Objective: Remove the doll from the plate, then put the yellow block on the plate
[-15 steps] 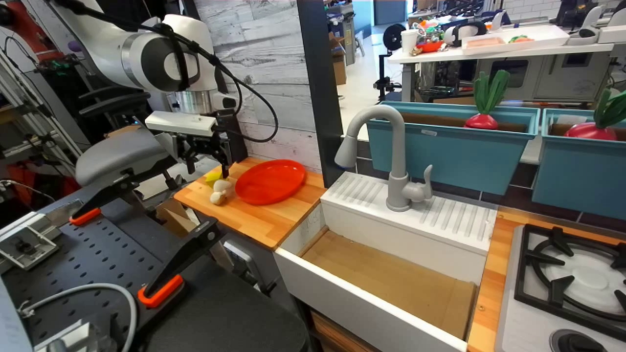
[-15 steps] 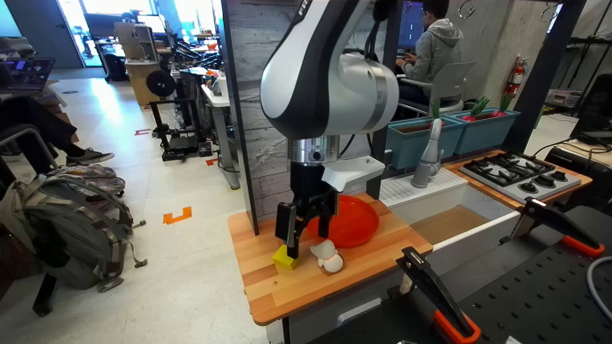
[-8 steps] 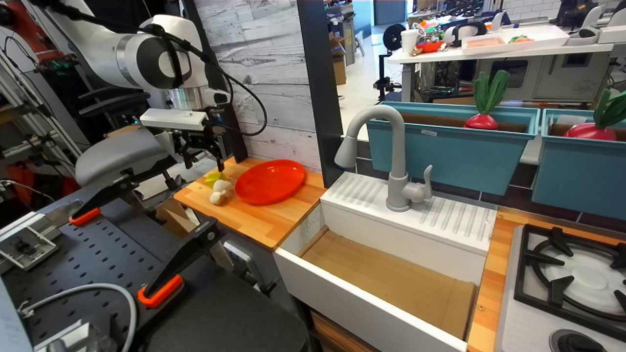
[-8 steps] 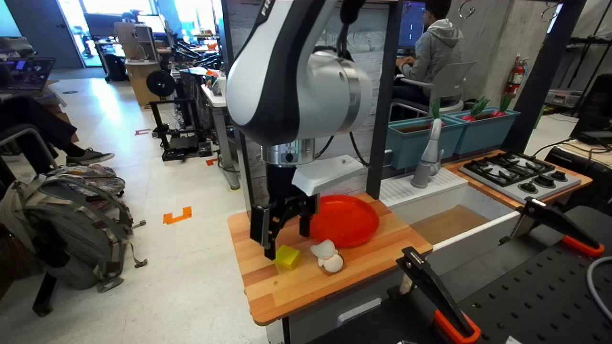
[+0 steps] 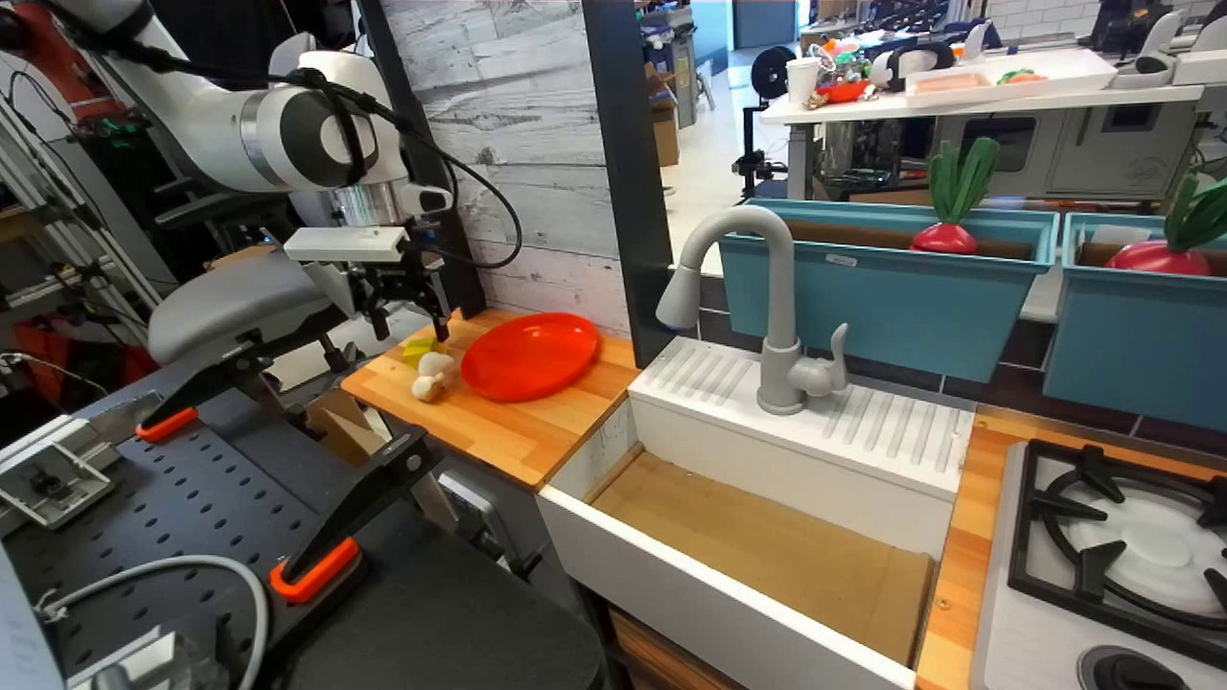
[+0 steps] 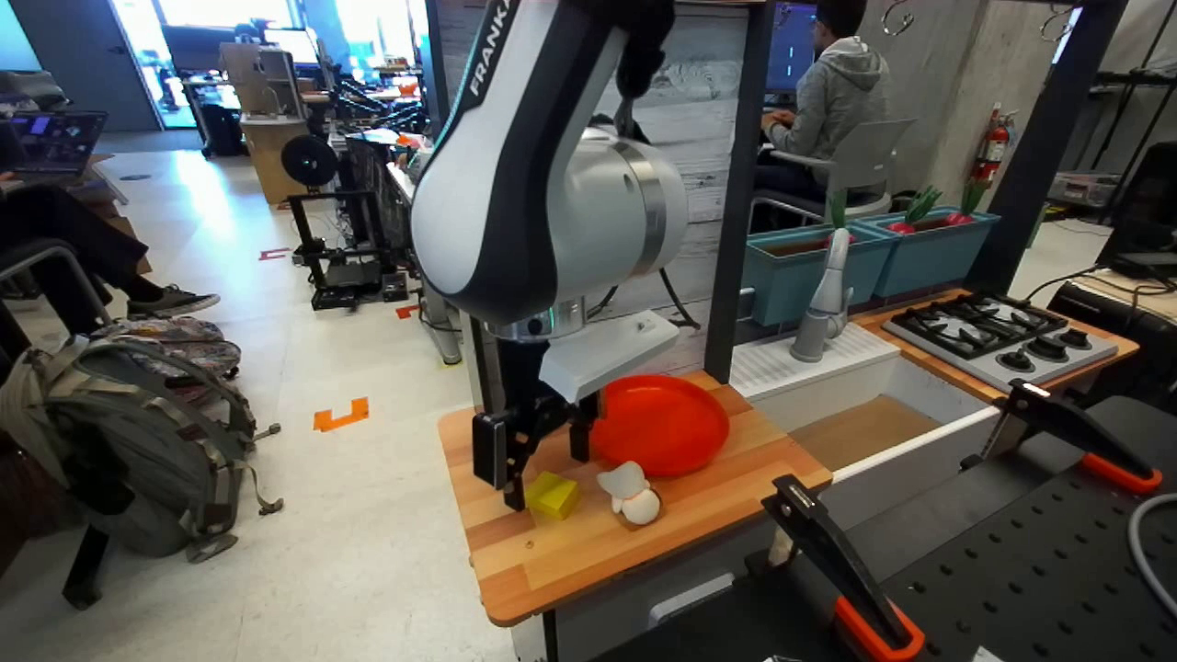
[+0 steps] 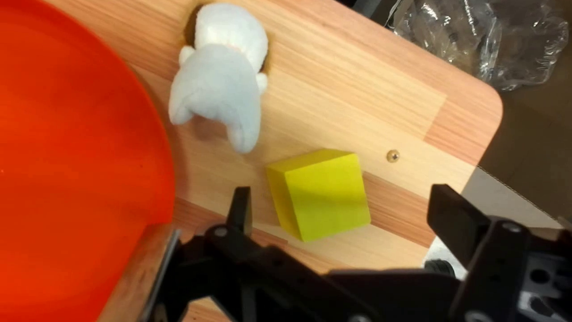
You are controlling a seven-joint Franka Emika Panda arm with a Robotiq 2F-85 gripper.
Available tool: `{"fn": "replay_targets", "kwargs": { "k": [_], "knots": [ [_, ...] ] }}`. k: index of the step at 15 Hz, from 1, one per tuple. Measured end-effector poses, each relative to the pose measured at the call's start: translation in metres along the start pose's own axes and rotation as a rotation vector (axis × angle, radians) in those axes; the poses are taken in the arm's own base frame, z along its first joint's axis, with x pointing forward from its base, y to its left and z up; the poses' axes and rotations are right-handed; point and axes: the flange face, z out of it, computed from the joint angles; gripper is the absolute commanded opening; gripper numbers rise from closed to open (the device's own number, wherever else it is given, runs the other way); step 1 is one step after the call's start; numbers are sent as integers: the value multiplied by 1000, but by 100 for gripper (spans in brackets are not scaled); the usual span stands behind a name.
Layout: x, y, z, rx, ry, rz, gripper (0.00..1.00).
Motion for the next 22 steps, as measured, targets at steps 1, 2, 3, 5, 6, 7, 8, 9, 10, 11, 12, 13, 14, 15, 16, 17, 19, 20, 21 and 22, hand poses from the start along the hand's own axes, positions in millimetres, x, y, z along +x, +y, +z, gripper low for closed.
{"fn": "replay_targets", "kwargs": {
  "k": [1, 2, 3, 5, 6, 7, 8, 9, 10, 11, 12, 13, 14, 15, 16, 17, 19, 20, 21, 22],
  "knots": [
    [1, 2, 2, -7, -5, 4, 74],
    [3, 3, 5, -12, -8, 7, 65],
    [4, 3, 8, -14, -12, 9, 58],
    [7, 4, 13, -12, -33, 14, 42],
    [8, 5, 15, -11, -42, 17, 34],
    [10, 6, 17, -10, -53, 20, 27],
    [12, 7, 16, -10, -60, 23, 26],
    [14, 8, 14, -11, -66, 27, 24],
    [16, 8, 12, -11, -72, 30, 23],
    [17, 9, 11, -11, -74, 33, 23],
    [19, 9, 11, -11, -75, 37, 23],
    [19, 9, 11, -11, -76, 40, 23],
    [20, 10, 11, -12, -76, 44, 23],
    [20, 9, 11, -12, -76, 48, 23],
    [20, 9, 10, -12, -75, 53, 23],
    [20, 9, 9, -13, -71, 57, 23],
    [20, 10, 1, -17, -53, 70, 23],
    [19, 11, -4, -22, -39, 81, 23],
    [18, 14, -11, -28, -20, 96, 23],
    [15, 18, -19, -36, 1, 115, 23]
  ]
}}
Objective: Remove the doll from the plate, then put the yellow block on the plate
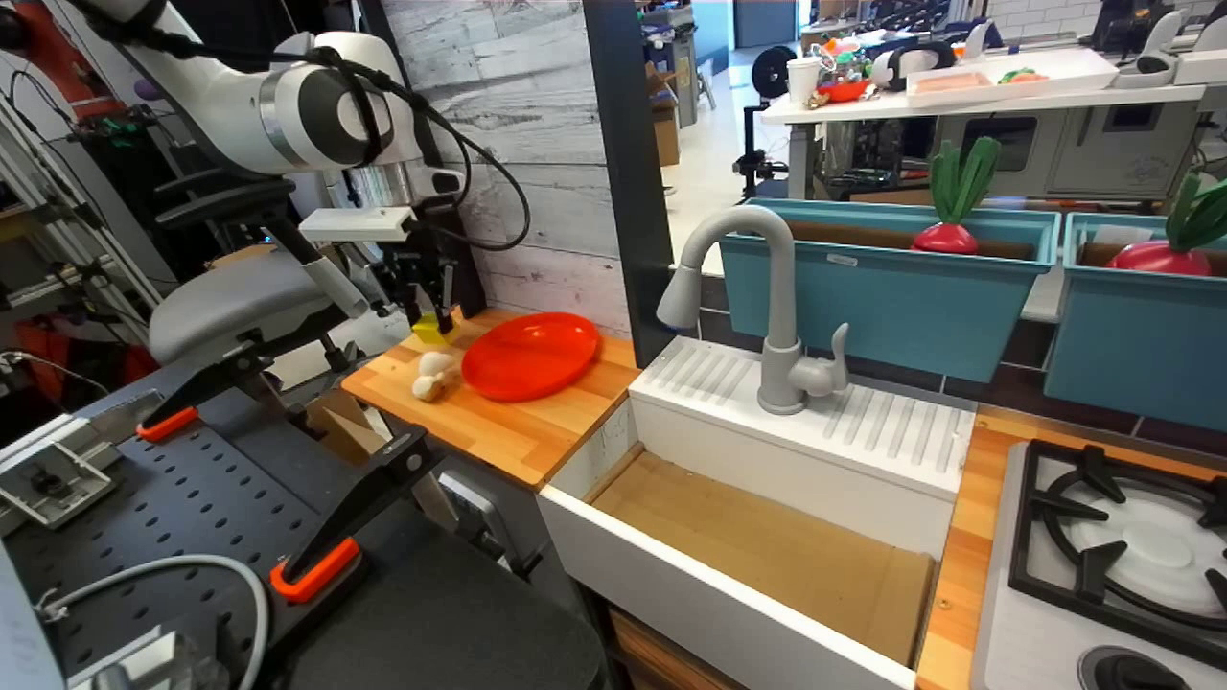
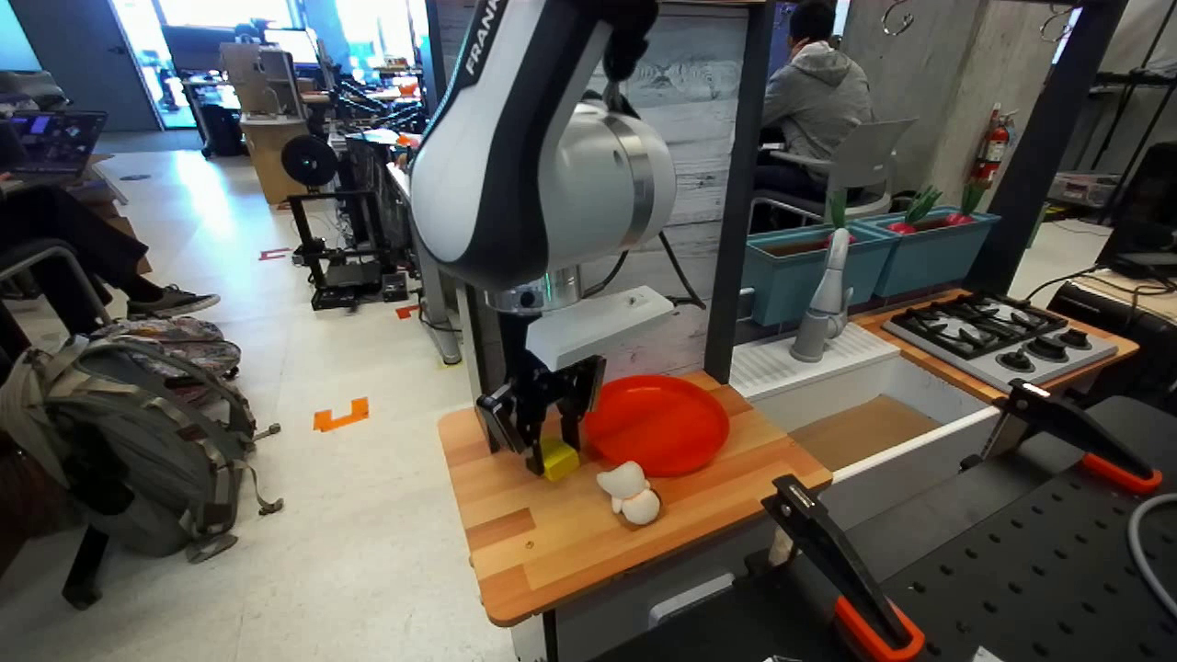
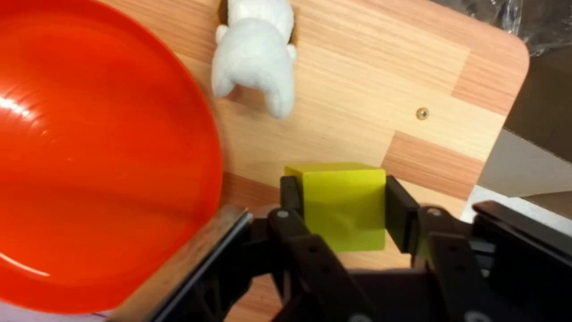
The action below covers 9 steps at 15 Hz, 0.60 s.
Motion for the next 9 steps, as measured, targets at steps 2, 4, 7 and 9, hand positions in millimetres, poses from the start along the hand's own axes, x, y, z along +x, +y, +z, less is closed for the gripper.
{"fn": "replay_targets", "kwargs": {
  "k": [2, 4, 7, 9],
  "knots": [
    [-6, 13, -14, -17, 41, 46, 23],
    [-15, 29, -24, -33, 68, 89, 23],
    [-31, 55, -30, -52, 91, 151, 23],
    [-40, 75, -25, -62, 101, 198, 23]
  ]
}}
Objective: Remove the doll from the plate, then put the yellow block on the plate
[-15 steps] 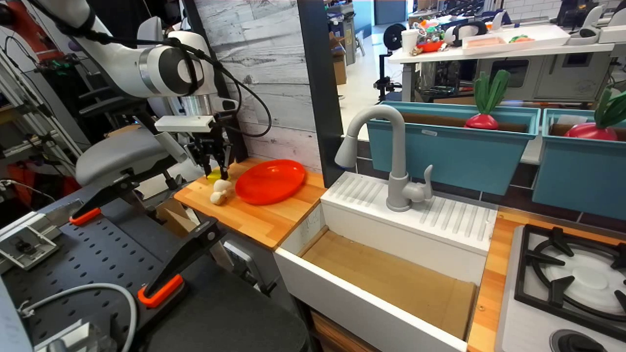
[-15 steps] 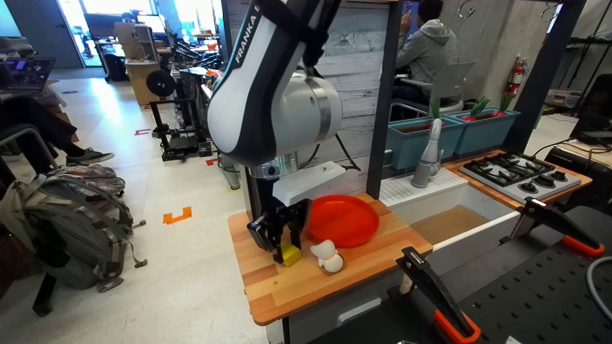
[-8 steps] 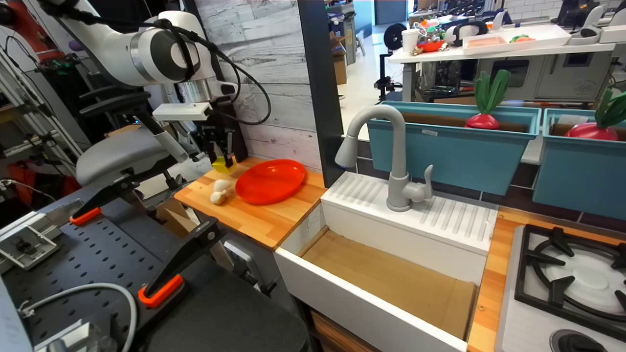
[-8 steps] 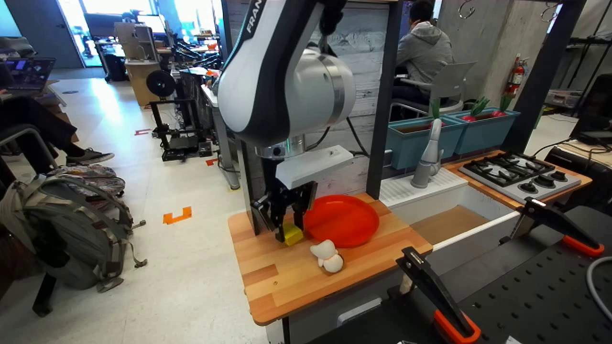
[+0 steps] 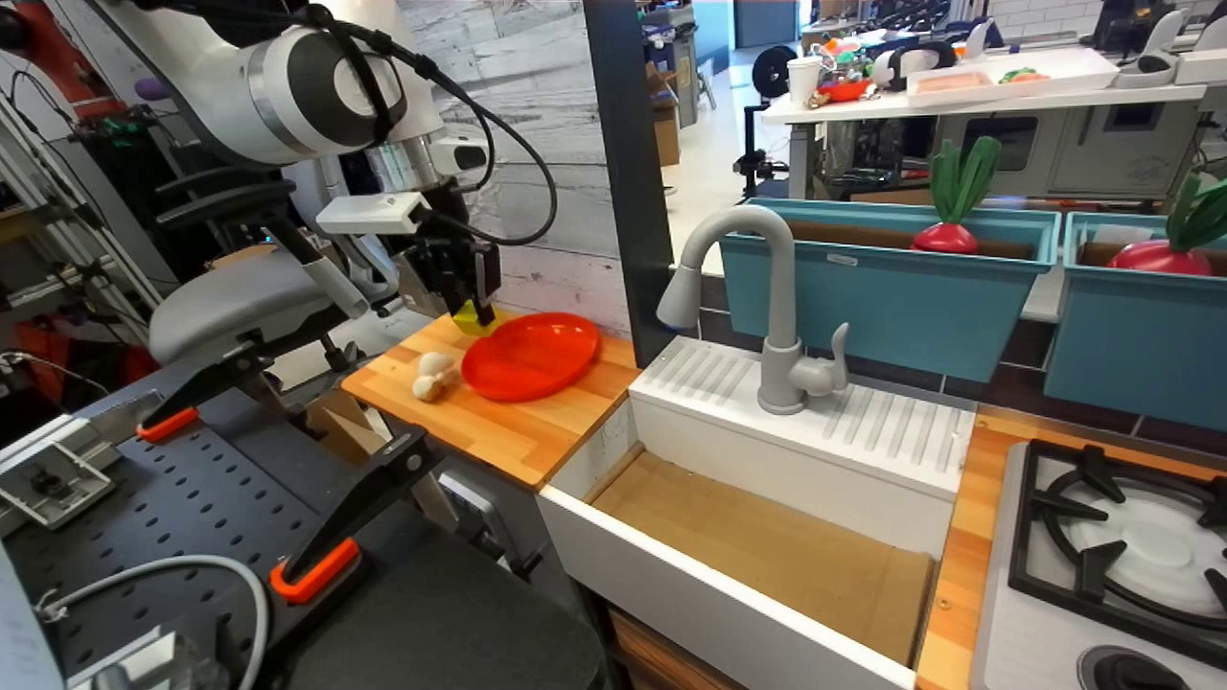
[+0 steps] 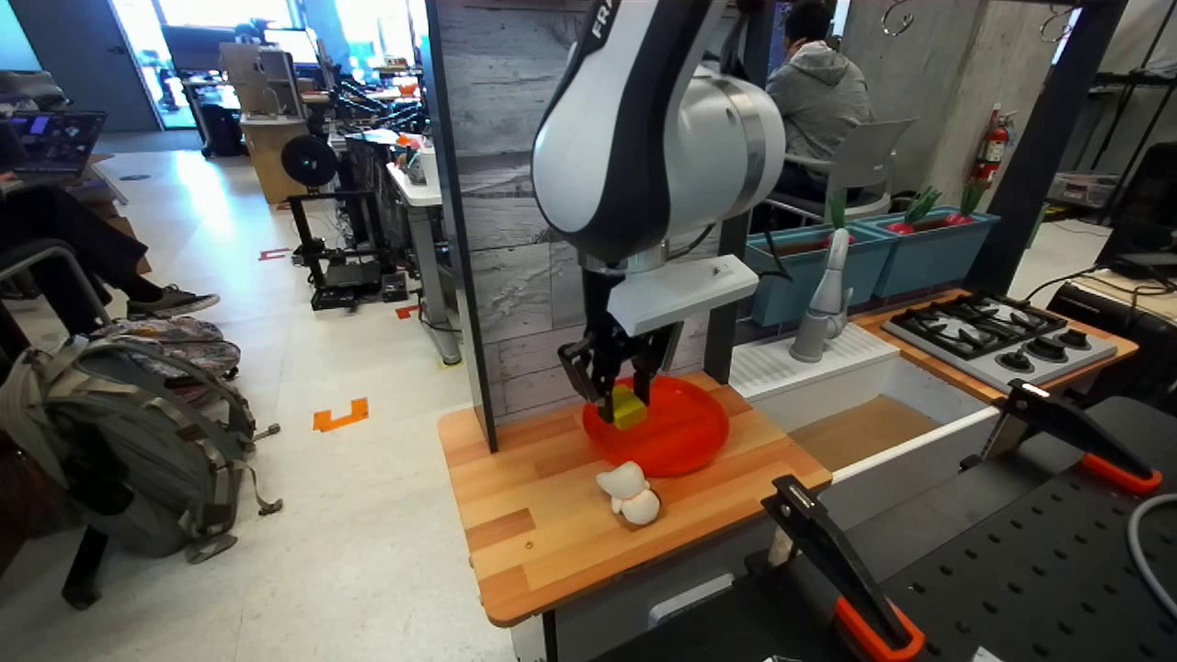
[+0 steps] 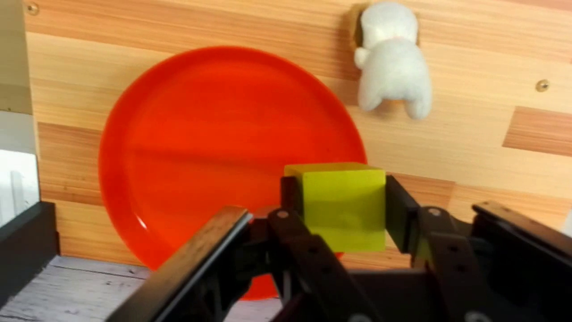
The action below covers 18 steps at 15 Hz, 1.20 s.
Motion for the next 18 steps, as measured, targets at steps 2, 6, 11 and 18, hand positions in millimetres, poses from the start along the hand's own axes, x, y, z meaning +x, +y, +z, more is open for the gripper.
{"fn": "replay_targets", "kwargs": {
  "k": [2, 6, 11, 18],
  "knots": [
    [-5, 21, 7, -11, -6, 42, 23],
    [-12, 61, 22, -13, -31, 110, 23],
    [-11, 76, 38, -14, -48, 139, 23],
    [-1, 62, 56, -16, -57, 133, 100]
  ]
}}
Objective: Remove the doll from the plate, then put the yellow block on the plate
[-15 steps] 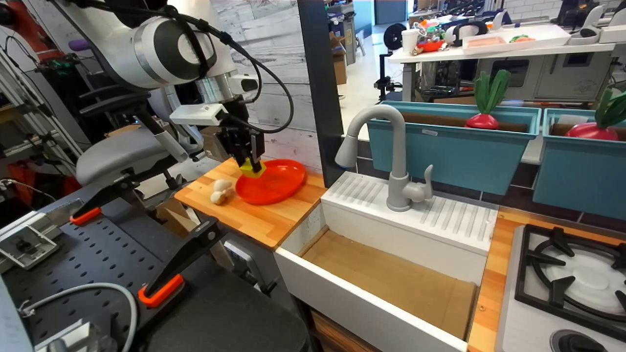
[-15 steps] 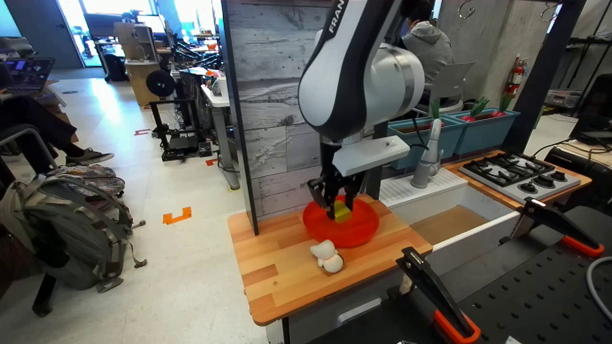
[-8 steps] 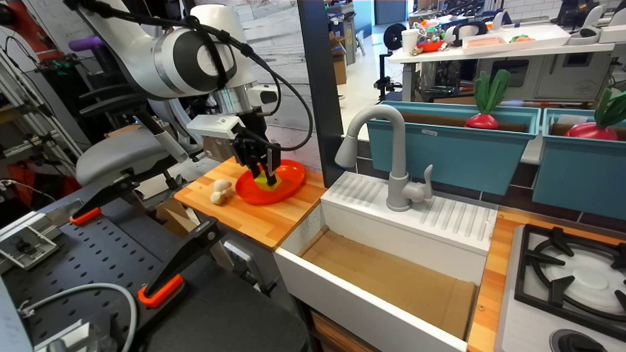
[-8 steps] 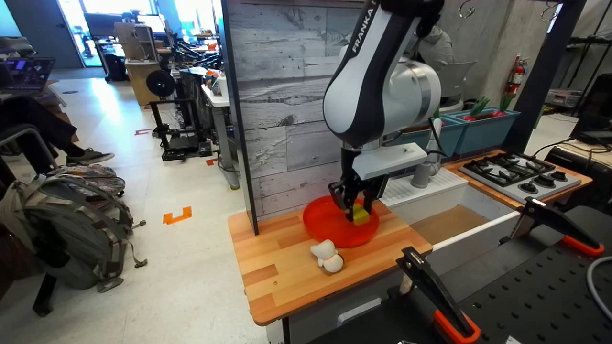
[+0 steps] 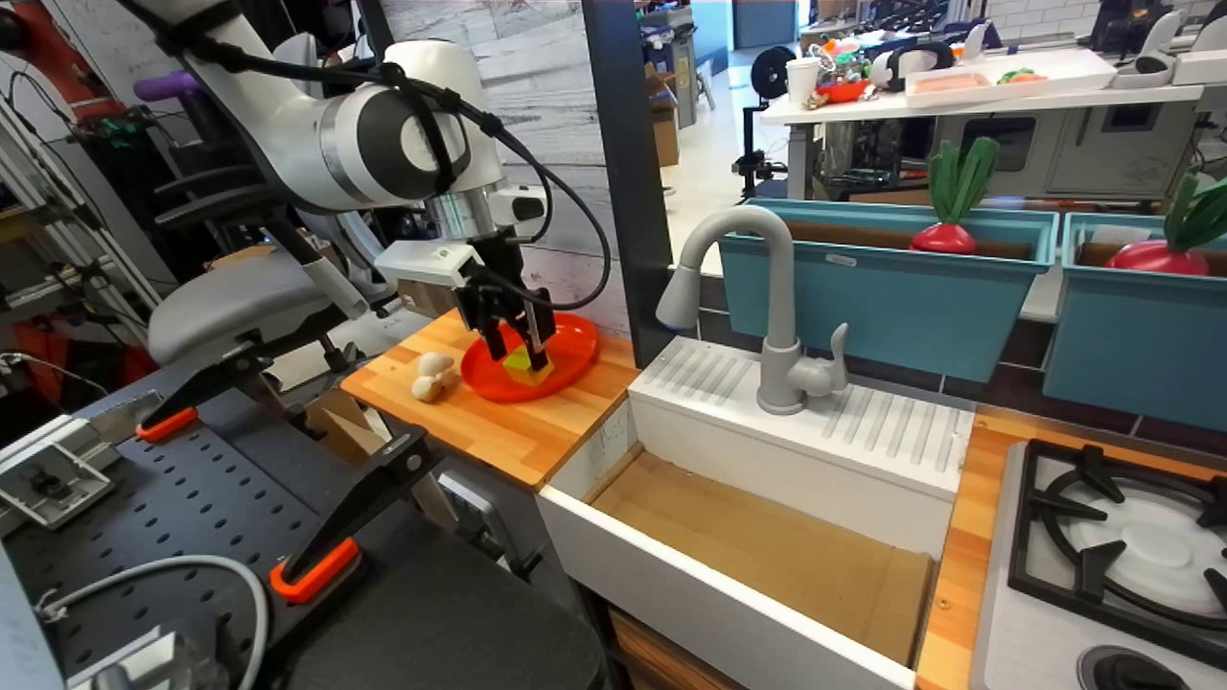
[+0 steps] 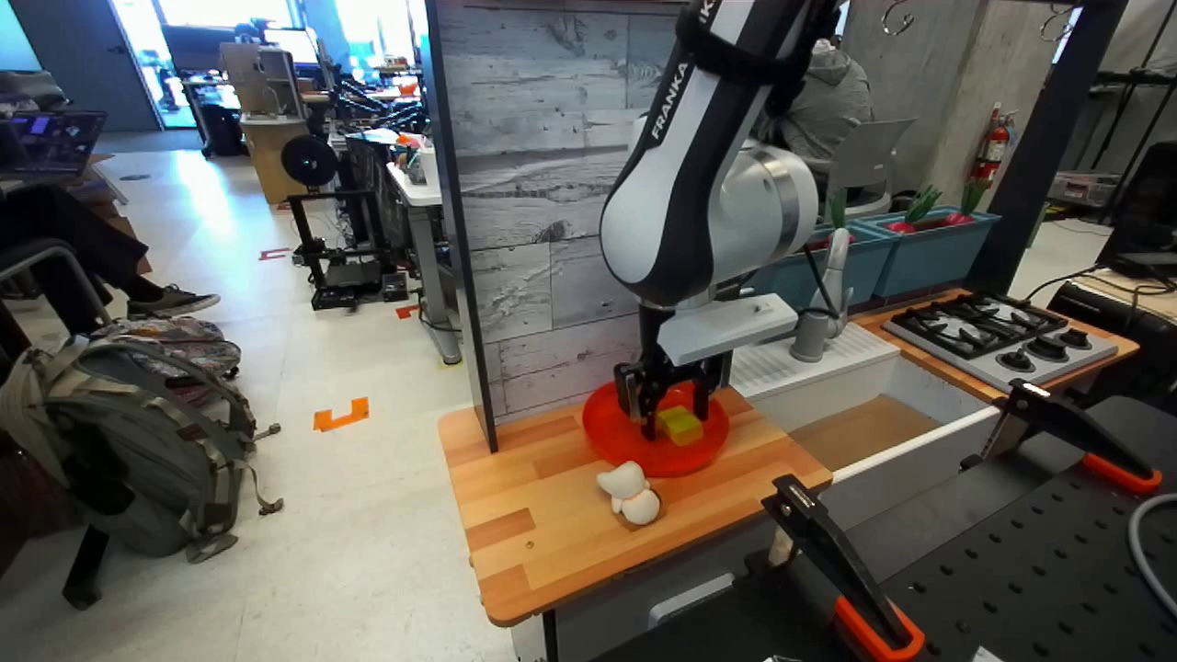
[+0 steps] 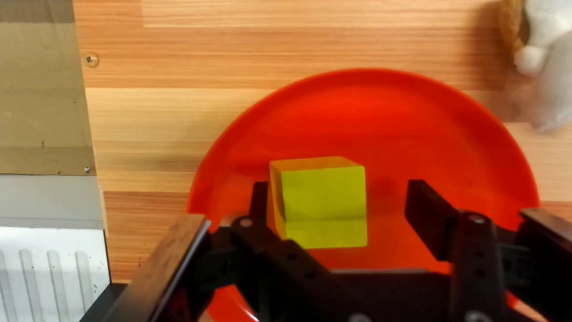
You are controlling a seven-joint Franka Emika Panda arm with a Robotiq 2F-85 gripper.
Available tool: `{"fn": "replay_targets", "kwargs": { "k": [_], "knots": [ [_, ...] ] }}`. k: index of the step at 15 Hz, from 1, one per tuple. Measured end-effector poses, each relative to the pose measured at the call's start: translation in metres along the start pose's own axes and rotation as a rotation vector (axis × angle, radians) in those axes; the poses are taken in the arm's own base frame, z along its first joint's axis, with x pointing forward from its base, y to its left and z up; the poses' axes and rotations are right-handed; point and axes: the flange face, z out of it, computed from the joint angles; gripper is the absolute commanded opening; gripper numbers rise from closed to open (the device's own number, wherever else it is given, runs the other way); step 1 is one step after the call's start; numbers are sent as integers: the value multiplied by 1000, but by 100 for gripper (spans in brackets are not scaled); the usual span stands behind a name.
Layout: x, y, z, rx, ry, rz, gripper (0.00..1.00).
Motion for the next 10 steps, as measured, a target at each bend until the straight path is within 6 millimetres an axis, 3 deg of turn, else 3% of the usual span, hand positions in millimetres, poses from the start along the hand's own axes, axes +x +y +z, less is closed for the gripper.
{"fn": "replay_targets", "kwargs": {
  "k": [5, 10],
  "knots": [
    [-1, -16, -6, -1, 11, -4, 100],
    [-28, -47, -54, 16, 97, -13, 100]
  ]
}}
